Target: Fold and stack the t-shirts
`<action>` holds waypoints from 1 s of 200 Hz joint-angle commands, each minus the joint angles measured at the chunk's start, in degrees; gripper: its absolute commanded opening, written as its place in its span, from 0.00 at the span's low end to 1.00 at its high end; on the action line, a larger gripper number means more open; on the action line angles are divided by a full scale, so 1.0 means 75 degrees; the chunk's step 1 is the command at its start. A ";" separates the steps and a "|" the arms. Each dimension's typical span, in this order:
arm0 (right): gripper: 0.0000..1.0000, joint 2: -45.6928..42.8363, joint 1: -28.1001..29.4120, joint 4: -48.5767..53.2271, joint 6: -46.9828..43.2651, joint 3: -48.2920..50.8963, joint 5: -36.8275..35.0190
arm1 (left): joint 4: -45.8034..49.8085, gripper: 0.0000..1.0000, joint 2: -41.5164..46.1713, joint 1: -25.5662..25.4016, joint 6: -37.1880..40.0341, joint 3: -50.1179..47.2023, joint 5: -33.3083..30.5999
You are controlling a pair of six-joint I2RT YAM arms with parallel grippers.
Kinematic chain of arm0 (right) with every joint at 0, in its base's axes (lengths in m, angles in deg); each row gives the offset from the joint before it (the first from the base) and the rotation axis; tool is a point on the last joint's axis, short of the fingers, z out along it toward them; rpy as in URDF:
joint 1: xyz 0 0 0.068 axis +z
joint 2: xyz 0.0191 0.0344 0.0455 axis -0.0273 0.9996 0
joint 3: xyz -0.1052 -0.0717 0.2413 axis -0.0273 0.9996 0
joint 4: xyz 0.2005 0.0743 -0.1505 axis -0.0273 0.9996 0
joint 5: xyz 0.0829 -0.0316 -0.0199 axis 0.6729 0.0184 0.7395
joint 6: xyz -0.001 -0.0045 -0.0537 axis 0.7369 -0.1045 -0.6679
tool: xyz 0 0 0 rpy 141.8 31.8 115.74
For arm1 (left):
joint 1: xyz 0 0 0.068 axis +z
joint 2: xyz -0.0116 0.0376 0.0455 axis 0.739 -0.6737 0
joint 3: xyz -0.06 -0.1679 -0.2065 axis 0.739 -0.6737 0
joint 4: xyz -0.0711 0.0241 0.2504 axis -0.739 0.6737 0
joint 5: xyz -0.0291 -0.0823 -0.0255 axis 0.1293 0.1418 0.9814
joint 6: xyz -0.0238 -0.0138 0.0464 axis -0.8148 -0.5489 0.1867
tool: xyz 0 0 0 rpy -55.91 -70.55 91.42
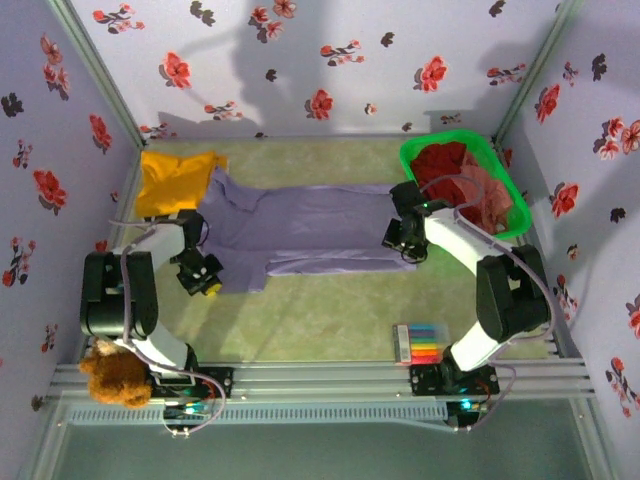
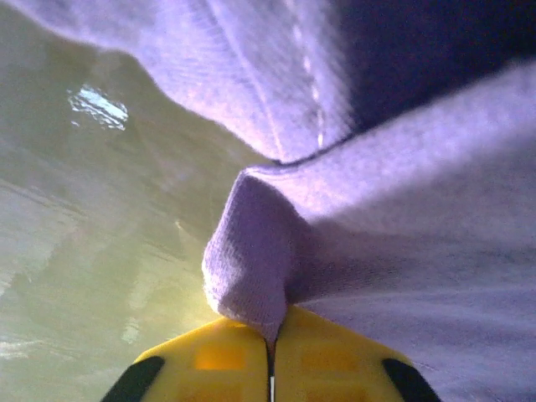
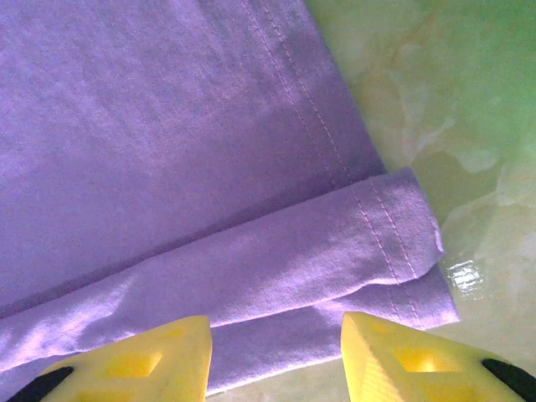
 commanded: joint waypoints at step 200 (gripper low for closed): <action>0.47 0.0019 -0.0049 0.0415 -0.0242 -0.0425 -0.0371 | 0.0294 0.00 -0.3969 0.0483 -0.0157 0.6674 0.1897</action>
